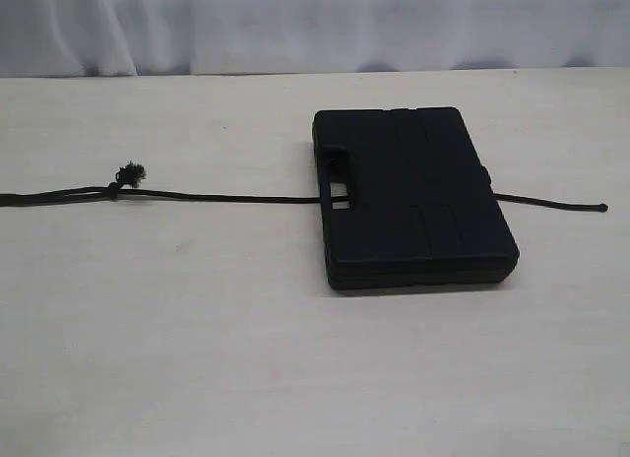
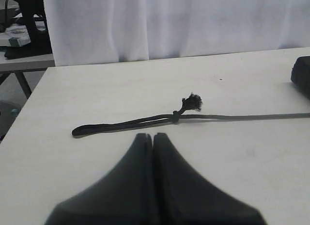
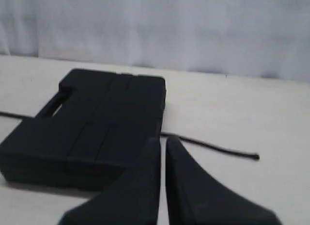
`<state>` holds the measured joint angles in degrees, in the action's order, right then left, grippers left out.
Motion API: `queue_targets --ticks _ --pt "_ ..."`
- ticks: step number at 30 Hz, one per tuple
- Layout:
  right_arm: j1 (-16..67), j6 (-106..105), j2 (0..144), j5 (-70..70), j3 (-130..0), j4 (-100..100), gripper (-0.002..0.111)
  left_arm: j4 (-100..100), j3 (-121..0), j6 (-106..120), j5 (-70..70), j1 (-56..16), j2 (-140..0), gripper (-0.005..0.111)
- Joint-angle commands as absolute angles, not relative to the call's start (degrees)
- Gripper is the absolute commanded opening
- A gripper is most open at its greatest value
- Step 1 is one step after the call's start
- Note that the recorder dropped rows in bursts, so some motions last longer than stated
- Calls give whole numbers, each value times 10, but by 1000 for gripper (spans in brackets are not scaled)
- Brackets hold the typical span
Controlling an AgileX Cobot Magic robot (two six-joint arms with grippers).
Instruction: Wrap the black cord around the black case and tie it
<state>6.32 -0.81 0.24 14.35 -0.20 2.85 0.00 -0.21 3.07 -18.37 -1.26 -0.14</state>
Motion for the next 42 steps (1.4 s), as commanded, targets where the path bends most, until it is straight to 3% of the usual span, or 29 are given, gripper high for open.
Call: queue_targets --ticks 1,14,16,19,24,27,36,39,42 --pt "61 -13 0 30 0 37 4 0 0 30 -176 -14 0 0" --pt "61 133 0 -499 -3 27 4 0 0 30 -176 -14 0 0" --pt "61 148 0 -417 -63 28 4 0 0 30 -176 -14 0 0" --pt "61 165 19 -110 -220 28 6 0 0 30 -176 -14 0 0" --pt "61 128 204 275 -460 28 47 0 0 30 -176 -14 0 0" --pt "61 93 341 432 -559 8 50 0 0 30 -176 -14 0 0" --pt "63 -154 644 515 -606 -275 50 0 0 30 -176 -14 0 0" --pt "117 -136 729 474 -606 -230 50 0 0 30 -176 -14 0 0" --pt "193 21 813 407 -623 -118 50 0 0 30 -176 -14 0 0"
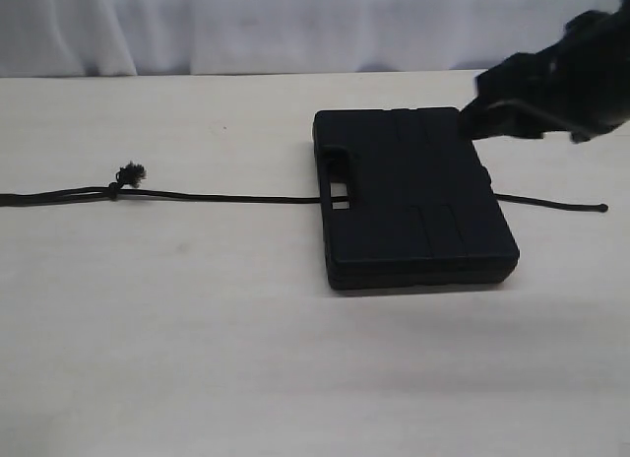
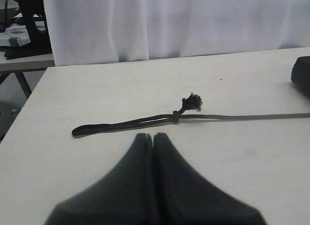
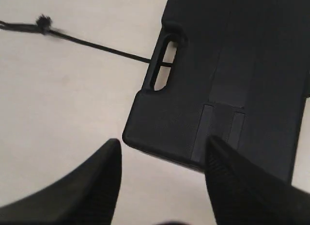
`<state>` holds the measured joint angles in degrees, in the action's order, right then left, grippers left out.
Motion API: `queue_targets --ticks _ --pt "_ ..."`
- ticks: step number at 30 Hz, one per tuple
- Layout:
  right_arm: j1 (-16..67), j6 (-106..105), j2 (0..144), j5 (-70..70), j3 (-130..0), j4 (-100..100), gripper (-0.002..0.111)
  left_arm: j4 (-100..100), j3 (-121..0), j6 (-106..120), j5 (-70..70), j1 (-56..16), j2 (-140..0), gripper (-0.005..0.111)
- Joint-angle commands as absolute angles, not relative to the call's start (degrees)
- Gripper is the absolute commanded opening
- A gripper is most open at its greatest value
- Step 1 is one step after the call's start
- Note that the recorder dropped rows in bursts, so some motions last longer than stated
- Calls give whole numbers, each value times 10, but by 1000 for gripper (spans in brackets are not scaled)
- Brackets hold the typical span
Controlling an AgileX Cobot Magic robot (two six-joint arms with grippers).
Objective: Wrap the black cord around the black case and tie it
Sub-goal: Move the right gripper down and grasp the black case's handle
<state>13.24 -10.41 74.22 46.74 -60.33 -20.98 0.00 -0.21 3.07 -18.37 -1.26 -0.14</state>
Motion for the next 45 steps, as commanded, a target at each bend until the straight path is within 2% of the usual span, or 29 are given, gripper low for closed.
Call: queue_targets --ticks 1,7,18,38,45 --pt "206 47 839 405 -638 -92 50 0 0 30 -176 -14 0 0" --pt "268 104 1033 418 -798 -64 49 0 0 30 -176 -14 0 0" --pt "308 220 1223 488 -976 56 48 0 0 30 -176 -14 0 0" --pt "308 232 1311 480 -1002 71 48 0 0 30 -176 -14 0 0" --pt "308 232 1311 482 -1002 69 32 0 0 30 -176 -14 0 0"
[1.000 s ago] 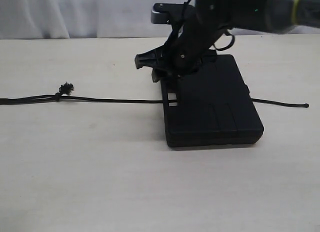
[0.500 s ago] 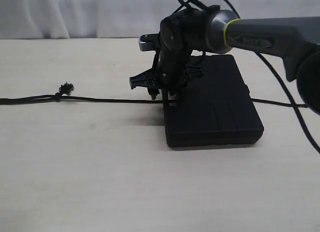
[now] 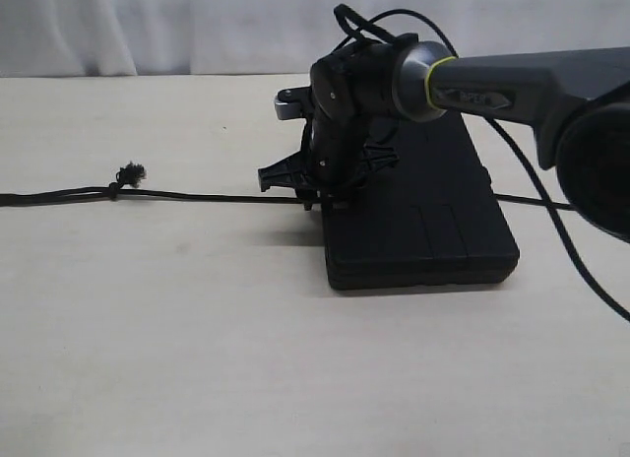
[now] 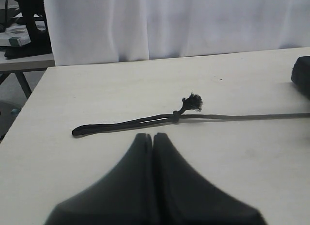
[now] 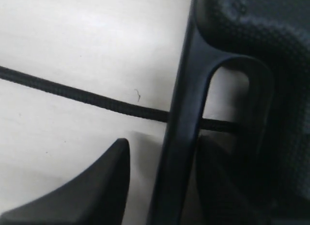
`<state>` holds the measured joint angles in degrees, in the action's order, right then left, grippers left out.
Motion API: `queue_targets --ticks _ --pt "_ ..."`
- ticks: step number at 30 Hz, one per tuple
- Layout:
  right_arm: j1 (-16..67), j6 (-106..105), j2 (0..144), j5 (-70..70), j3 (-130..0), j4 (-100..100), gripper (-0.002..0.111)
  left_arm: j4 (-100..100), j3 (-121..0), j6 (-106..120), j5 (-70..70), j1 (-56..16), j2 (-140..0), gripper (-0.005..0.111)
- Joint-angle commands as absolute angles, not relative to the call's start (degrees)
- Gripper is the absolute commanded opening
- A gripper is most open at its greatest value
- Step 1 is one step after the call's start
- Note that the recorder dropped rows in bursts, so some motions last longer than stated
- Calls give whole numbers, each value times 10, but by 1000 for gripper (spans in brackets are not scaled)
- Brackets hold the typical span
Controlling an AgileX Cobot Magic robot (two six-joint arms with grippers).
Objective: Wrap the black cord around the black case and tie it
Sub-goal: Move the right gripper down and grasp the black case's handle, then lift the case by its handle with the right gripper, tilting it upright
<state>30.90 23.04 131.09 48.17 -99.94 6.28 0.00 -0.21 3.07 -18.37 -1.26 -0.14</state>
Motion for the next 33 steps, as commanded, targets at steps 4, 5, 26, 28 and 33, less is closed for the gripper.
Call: queue_targets --ticks 4,5,26,28,33 --pt "308 232 1311 482 -1002 69 20 0 0 30 -176 -14 0 0" --pt "308 232 1311 482 -1002 69 16 0 0 30 -176 -14 0 0" --pt "308 219 1207 571 -1002 69 4 0 0 30 -176 -14 0 0" --pt "307 217 1189 585 -1002 69 4 0 0 30 -176 -14 0 0" --pt "307 215 1137 592 -1002 69 4 0 0 30 -176 -14 0 0"
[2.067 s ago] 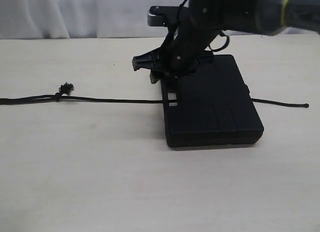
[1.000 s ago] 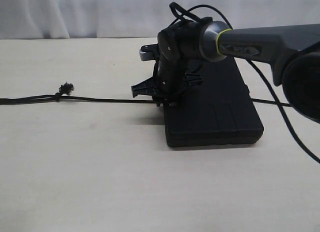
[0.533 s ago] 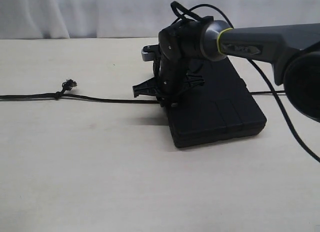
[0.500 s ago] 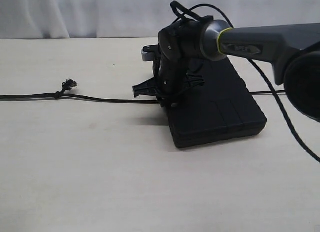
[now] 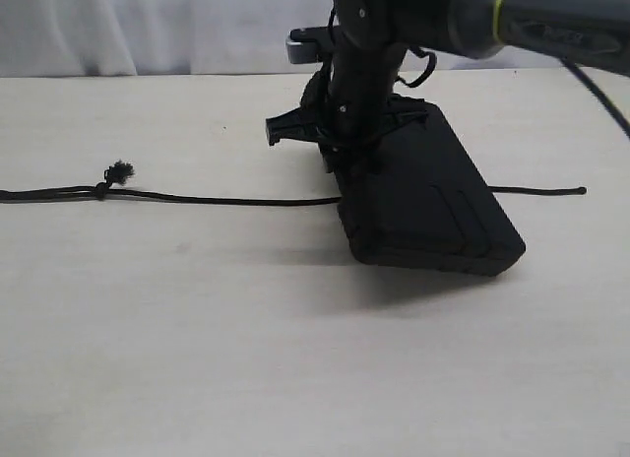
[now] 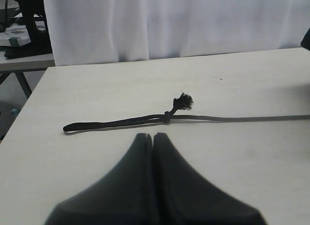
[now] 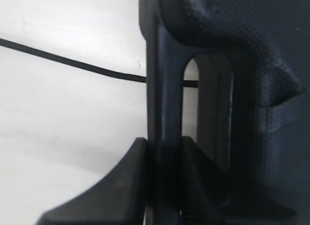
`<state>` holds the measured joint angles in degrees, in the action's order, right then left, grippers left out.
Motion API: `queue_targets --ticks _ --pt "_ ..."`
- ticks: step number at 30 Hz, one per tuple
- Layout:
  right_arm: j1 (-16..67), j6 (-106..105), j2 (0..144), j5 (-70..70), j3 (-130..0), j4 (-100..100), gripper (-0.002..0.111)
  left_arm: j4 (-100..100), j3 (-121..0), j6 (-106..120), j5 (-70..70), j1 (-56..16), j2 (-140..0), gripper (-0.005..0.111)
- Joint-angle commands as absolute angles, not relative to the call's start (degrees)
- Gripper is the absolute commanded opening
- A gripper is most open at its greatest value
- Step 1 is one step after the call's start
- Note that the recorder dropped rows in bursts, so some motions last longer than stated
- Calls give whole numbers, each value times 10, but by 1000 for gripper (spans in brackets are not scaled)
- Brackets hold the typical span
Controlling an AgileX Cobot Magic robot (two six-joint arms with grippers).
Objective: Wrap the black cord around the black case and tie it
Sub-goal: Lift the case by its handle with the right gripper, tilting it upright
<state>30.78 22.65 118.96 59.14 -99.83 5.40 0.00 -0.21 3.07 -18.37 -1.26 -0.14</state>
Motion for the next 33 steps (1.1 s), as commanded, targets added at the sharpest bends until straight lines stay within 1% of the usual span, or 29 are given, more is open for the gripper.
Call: queue_targets --ticks 1,8,17,22,29,33 --pt "307 215 1127 592 -1002 69 4 0 0 30 -176 -14 0 0" --pt "301 215 1071 603 -1002 53 4 0 0 30 -176 -14 0 0" --pt "228 96 1057 641 -1002 -185 4 0 0 30 -176 -14 0 0" --pt "183 39 1065 664 -1002 -280 4 0 0 30 -176 -14 0 0" --pt "153 39 1072 615 -995 -313 4 0 0 30 -176 -14 0 0" --pt "134 -11 1072 590 -942 -419 4 0 0 30 -176 -14 0 0"
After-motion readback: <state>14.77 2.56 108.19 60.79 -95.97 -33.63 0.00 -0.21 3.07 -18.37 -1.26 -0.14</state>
